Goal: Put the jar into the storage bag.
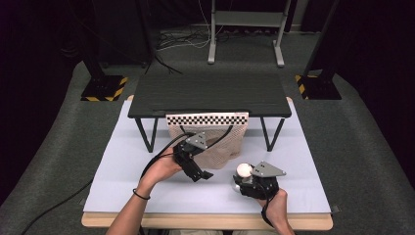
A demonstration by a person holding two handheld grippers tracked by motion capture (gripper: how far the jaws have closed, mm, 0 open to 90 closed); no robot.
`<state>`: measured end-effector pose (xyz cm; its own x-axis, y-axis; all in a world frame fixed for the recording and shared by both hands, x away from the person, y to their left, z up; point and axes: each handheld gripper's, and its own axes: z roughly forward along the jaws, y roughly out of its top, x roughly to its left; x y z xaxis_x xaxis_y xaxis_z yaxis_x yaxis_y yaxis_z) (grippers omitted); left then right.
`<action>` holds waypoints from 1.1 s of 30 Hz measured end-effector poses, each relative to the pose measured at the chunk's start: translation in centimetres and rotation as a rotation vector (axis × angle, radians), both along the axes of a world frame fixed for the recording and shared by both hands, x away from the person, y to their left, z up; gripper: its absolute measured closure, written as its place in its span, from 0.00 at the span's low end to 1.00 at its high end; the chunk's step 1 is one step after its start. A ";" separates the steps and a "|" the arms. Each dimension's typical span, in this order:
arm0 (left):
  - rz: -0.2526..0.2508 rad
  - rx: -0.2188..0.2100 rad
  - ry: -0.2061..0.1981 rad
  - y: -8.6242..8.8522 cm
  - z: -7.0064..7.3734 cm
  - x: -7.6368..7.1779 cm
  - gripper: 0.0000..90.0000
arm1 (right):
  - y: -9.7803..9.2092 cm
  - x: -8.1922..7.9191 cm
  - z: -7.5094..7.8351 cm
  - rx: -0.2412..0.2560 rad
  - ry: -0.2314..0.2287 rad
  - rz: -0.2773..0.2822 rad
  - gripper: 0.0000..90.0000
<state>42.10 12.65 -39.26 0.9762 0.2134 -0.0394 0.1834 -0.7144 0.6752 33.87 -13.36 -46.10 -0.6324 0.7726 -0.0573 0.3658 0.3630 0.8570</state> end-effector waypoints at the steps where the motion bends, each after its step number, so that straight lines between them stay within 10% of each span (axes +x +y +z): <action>1: -0.001 0.000 0.000 0.0 0.0 0.0 0.00 | 0.0 0.0 0.0 -0.002 -0.004 0.001 0.39; 33: 0.000 0.012 -0.012 0.0 -0.1 0.0 0.00 | -1.0 -0.7 1.4 0.102 -0.029 0.003 0.44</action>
